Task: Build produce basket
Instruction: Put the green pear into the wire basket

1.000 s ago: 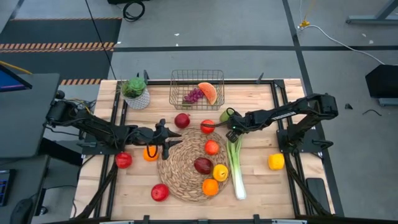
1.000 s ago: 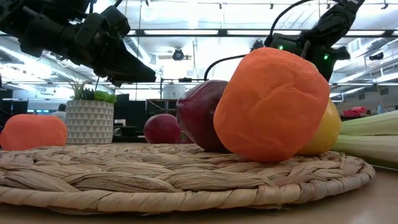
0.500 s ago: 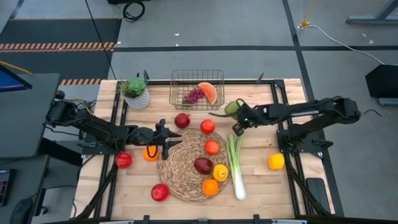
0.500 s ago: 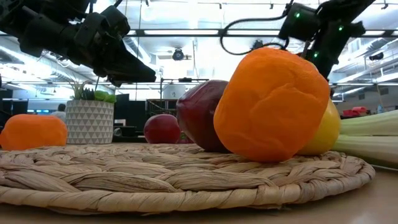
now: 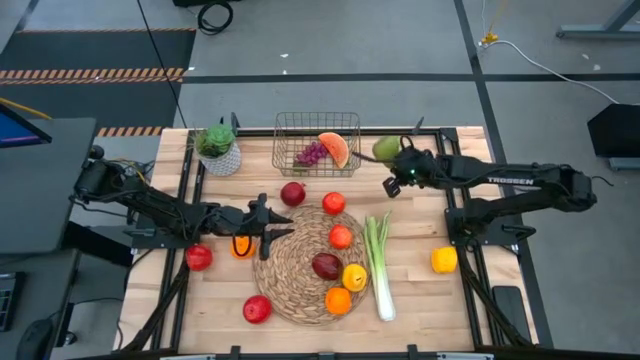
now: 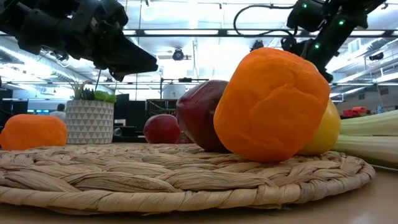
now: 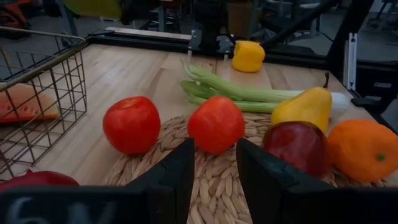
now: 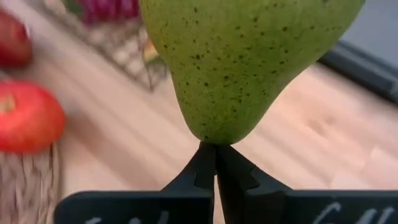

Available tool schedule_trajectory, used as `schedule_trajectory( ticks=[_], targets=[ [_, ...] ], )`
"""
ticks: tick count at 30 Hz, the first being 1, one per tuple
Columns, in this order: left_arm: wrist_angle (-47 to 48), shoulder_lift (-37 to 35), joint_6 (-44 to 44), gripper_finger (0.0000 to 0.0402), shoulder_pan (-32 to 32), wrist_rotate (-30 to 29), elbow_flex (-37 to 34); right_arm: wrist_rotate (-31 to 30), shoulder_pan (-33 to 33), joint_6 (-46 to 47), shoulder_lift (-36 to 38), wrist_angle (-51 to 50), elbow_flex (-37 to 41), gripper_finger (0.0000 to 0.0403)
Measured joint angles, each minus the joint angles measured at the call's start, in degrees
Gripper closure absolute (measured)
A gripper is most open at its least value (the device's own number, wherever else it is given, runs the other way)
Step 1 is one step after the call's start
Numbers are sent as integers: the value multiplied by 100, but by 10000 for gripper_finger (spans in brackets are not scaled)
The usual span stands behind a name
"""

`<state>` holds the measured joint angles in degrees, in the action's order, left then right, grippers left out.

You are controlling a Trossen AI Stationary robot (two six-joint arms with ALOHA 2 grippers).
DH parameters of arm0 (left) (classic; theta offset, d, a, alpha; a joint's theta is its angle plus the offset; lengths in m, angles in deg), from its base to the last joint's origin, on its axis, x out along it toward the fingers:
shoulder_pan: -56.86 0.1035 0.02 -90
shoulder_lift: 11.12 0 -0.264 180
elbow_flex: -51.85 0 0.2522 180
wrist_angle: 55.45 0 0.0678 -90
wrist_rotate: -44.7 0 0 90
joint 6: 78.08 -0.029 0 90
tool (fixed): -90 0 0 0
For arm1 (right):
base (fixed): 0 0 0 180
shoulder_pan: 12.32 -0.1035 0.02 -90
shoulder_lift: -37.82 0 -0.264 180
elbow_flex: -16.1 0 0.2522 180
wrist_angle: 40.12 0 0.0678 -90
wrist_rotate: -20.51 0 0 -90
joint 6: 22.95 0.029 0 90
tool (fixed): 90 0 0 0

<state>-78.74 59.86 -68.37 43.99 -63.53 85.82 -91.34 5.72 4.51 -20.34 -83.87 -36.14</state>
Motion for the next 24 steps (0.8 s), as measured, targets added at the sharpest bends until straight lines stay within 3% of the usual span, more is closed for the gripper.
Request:
schedule_trajectory(
  ticks=[5,12,24],
  targets=[
    [7,0,-178,276,0,-14,0,105,112,-694,42,1177,0,394],
    [10,0,-284,276,2,-19,0,911,-17,-1468,-155,3051,-11,393],
    [0,0,-286,276,4,-221,0,1339,192,-1966,-1139,4632,-15,391]
  ],
)
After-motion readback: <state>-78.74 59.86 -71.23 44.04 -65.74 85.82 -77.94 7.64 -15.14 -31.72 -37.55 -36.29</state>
